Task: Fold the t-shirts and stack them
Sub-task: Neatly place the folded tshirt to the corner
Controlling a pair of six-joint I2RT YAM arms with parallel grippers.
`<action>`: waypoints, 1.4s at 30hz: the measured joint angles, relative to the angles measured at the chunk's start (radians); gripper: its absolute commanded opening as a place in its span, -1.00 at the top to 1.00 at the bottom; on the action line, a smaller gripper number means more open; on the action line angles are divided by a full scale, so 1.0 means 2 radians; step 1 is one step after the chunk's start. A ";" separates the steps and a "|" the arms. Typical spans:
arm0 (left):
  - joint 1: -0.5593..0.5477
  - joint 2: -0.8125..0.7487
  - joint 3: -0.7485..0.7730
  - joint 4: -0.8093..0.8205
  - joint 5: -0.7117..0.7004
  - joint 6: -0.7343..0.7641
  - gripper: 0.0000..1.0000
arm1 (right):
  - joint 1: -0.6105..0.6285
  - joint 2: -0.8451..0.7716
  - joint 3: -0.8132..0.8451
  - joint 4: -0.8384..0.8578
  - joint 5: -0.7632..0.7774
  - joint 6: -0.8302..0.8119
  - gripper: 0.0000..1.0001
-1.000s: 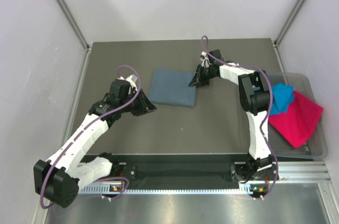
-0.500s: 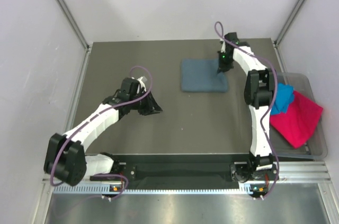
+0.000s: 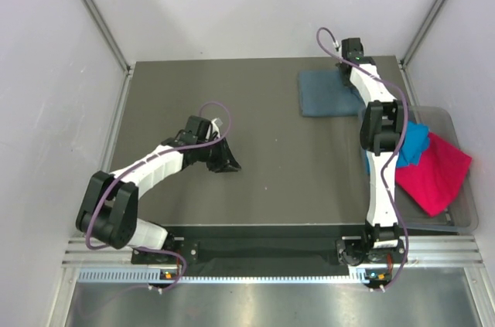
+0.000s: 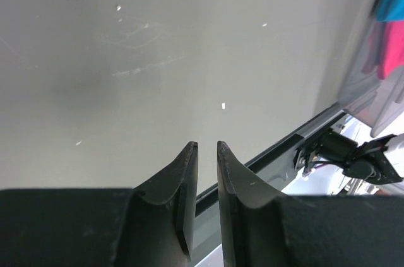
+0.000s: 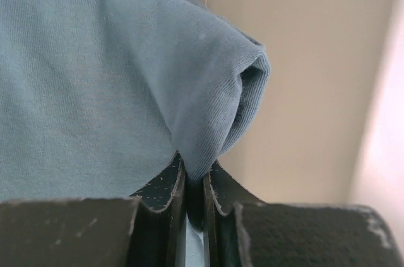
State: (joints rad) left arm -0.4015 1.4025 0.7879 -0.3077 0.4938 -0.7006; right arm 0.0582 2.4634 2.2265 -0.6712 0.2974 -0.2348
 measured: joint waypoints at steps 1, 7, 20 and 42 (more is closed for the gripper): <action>0.000 0.005 0.000 -0.001 0.000 0.001 0.53 | 0.000 0.000 -0.001 0.012 0.012 -0.015 1.00; 0.000 0.025 0.010 -0.009 0.000 0.012 0.55 | -0.009 0.001 -0.012 0.068 0.055 -0.075 1.00; 0.000 0.041 0.026 -0.027 -0.006 0.021 0.55 | -0.078 0.025 -0.015 0.157 0.051 -0.147 1.00; 0.000 0.080 0.076 -0.081 -0.023 0.041 0.55 | -0.102 0.094 0.033 0.273 0.041 -0.210 1.00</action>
State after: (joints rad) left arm -0.4007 1.5631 0.9409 -0.4698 0.4477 -0.6189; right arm -0.1463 2.6522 2.2929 -0.1261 0.3801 -0.6544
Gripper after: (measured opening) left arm 0.227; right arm 0.076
